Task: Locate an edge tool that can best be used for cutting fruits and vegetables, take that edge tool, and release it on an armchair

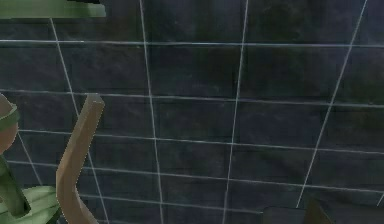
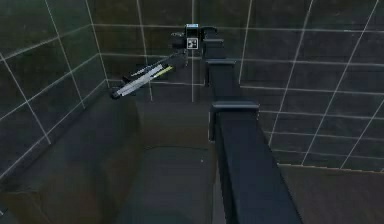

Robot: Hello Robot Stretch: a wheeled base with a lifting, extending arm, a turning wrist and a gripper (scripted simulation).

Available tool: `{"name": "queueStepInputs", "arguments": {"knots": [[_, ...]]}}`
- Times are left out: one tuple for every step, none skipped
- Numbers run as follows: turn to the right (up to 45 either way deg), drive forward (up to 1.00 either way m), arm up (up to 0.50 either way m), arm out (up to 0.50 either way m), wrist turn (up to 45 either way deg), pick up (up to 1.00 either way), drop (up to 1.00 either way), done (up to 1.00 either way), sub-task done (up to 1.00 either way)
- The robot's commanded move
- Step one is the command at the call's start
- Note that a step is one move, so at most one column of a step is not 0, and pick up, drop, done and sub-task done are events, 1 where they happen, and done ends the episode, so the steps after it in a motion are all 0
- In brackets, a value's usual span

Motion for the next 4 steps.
{"name": "queueStepInputs", "arguments": {"knots": [[0.0,0.00,0.00,0.00,45.0,0.00,0.00,0.00,0.00],[0.0,0.00,0.00,0.00,18.0,0.00,0.00,0.00,0.00],[0.0,0.00,-0.38,0.00,0.0,0.00,0.00,0.00,0.00],[0.0,0.00,-0.32,0.00,0.0,0.00,0.00,0.00,0.00]]}}
